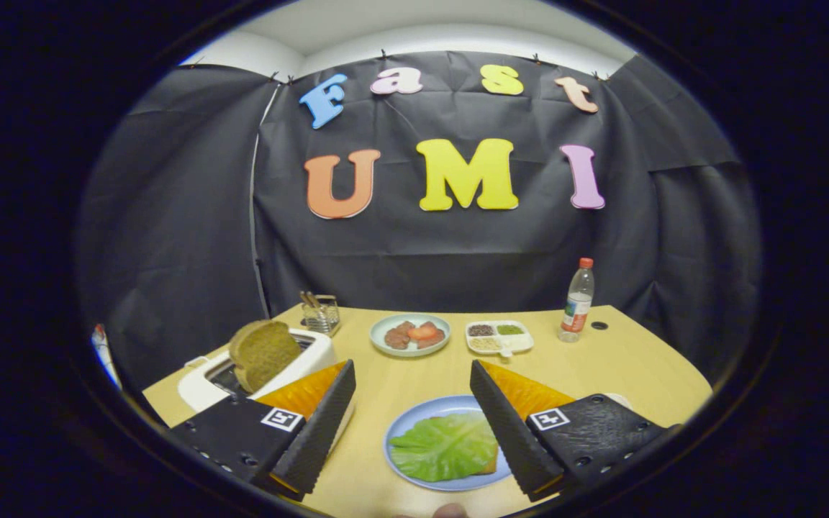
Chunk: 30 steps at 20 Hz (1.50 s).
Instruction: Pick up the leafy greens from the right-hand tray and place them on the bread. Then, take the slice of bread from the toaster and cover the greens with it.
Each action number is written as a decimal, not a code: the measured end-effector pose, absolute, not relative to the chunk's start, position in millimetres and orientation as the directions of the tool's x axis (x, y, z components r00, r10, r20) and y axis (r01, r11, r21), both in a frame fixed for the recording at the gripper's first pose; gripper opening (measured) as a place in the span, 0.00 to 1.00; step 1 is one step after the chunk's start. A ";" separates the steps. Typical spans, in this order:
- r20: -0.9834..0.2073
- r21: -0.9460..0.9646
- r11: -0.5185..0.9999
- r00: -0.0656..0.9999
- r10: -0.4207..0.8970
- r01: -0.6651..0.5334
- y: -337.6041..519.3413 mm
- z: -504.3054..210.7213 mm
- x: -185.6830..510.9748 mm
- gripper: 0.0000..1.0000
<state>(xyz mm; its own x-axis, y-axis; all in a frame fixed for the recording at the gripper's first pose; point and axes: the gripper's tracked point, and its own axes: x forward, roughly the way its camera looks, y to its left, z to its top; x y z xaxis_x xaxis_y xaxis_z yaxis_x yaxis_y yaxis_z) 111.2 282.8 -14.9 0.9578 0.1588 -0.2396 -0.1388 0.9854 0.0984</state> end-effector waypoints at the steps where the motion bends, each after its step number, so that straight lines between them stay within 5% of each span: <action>1: -0.231 0.101 0.984 0.958 0.167 -0.147 295.6 -7.4 108.6 0.98; 14: -0.275 0.114 0.981 0.944 0.181 -0.155 412.6 -10.6 112.7 0.98; 20: -0.356 0.099 0.987 0.922 0.152 -0.125 425.5 -38.6 135.3 0.71; 27: -0.324 0.143 0.977 0.926 0.195 -0.156 418.7 -19.2 137.8 0.03; 30: -0.245 0.201 0.963 0.943 0.225 -0.178 404.5 19.4 130.3 0.03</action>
